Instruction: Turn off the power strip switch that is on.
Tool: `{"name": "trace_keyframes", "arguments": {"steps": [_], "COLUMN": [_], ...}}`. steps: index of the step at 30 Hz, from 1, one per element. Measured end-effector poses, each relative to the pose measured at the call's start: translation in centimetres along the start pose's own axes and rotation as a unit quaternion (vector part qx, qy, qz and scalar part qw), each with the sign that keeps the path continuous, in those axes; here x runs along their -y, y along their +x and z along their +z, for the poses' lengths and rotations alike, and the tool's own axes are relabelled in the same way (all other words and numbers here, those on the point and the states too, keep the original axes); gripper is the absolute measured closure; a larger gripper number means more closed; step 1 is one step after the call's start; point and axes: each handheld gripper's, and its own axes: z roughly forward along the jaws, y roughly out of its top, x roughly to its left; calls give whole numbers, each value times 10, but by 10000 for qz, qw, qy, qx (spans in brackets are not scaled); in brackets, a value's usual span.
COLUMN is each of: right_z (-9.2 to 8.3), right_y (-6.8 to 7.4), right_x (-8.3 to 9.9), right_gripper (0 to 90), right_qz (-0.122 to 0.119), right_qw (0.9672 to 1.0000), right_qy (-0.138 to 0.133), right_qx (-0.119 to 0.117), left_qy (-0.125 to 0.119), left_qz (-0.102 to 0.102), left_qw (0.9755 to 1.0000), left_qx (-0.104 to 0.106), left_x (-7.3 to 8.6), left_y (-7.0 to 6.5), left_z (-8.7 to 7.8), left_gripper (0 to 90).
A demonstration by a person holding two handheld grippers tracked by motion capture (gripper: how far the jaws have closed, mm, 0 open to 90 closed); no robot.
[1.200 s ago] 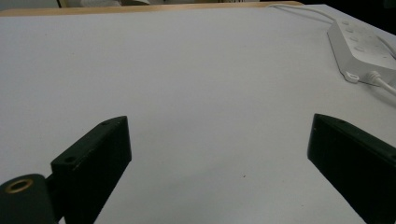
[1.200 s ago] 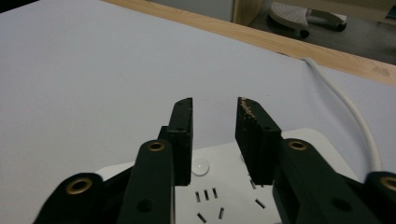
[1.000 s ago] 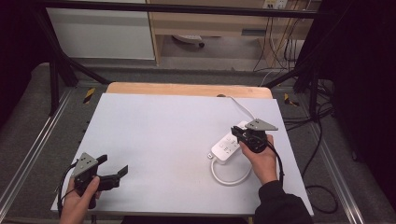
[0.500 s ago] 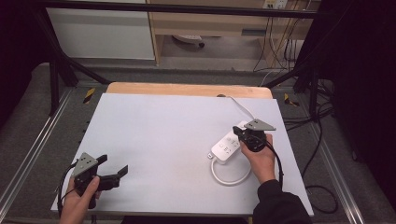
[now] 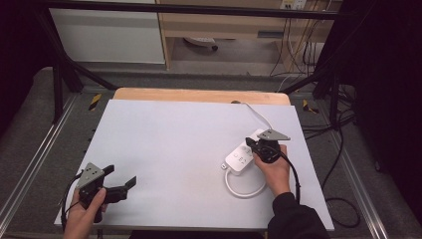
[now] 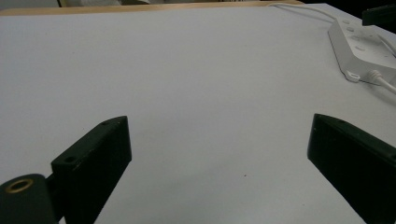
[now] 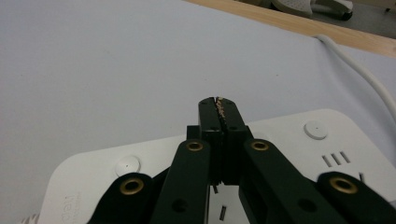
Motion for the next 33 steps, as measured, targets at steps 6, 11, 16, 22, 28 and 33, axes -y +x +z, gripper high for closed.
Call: {"name": "trace_keyframes", "arguments": {"steps": [6, 11, 16, 22, 28, 33], "right_z": [4, 5, 7, 8, 8, 9], "right_y": [2, 4, 4, 4, 5, 6], "right_x": [4, 6, 7, 8, 9, 10], "right_gripper": [900, 900, 900, 900, 900, 900], "right_qz": [1, 43, 73, 90, 141, 169], "right_qw": [10000, 9999, 9999, 9998, 9998, 9997], "right_qy": [68, 114, 123, 129, 116, 125], "right_qx": [-38, -49, -64, -80, -101, -106], "left_qy": [-4, -17, -18, -16, -16, -19], "left_qz": [12, 12, 13, 28, 31, 32], "left_qw": [10000, 10000, 10000, 10000, 10000, 10000], "left_qx": [5, 15, 7, 9, 8, 4], "left_x": [0, 0, 0, 0, 0, 0], "left_y": [0, 0, 0, 0, 0, -1], "left_z": [0, 0, 0, 0, 0, -1], "left_gripper": [61, 61, 61, 61, 61, 61]}}
